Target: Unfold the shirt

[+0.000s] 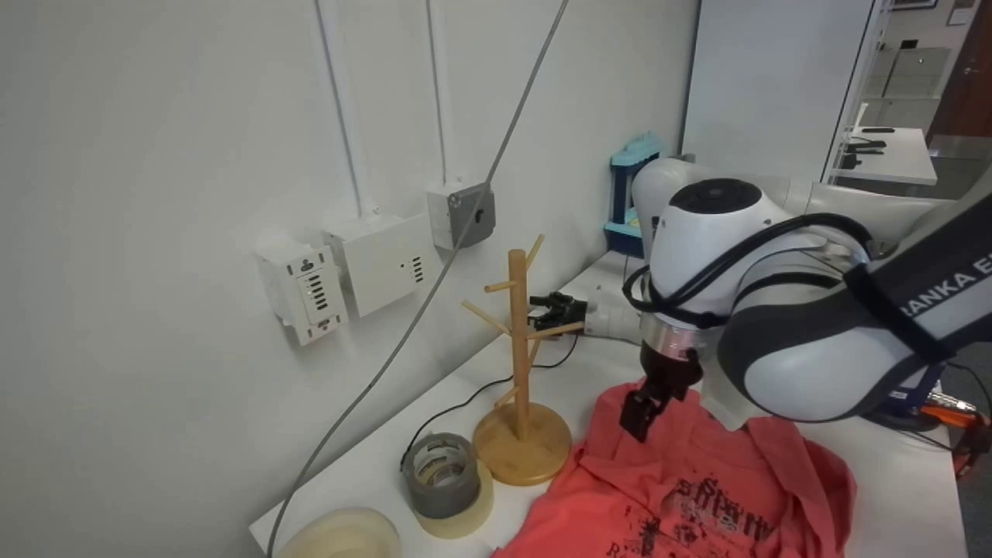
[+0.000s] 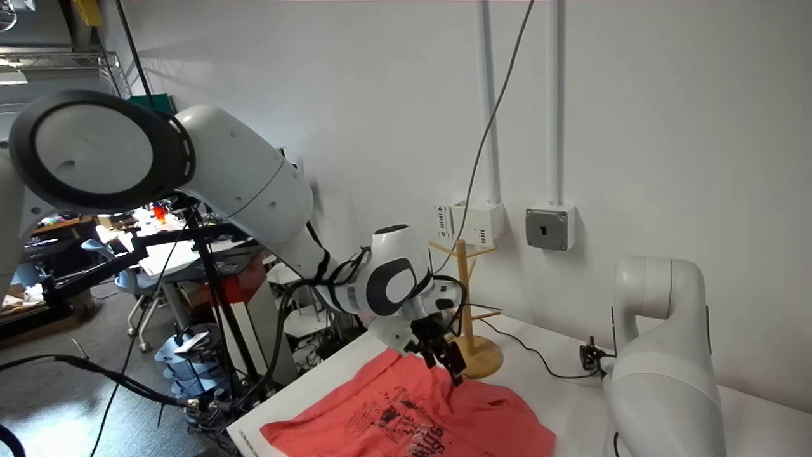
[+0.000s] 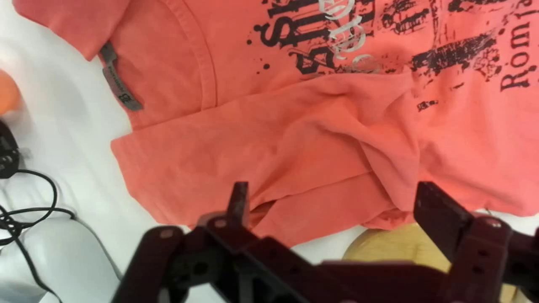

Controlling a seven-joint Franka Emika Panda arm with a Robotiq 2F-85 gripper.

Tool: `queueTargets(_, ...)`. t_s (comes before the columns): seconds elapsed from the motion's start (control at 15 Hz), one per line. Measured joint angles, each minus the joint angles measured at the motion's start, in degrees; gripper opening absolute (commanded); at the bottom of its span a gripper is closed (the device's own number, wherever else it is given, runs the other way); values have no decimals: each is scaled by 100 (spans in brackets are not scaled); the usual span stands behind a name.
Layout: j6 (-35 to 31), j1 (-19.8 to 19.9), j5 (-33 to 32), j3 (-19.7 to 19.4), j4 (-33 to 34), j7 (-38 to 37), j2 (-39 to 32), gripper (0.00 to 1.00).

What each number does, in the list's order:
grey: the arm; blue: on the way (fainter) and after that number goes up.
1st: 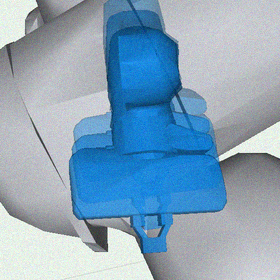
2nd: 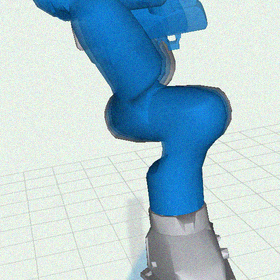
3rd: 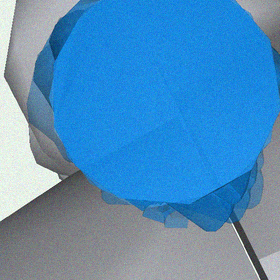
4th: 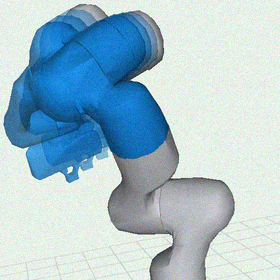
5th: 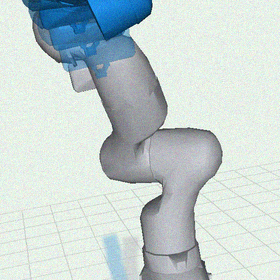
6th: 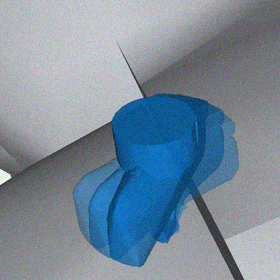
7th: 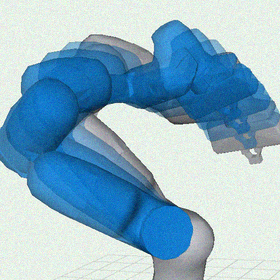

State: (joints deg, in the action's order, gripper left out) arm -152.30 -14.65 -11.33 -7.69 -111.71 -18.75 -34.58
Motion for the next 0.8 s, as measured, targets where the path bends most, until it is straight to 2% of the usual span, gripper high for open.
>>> queueTargets(0.47, -4, 0, -2, -51, 8, -26, -57, 100)
queueTargets(0.8, -2, 99, -8, -473, 280, -124, -308, 100)
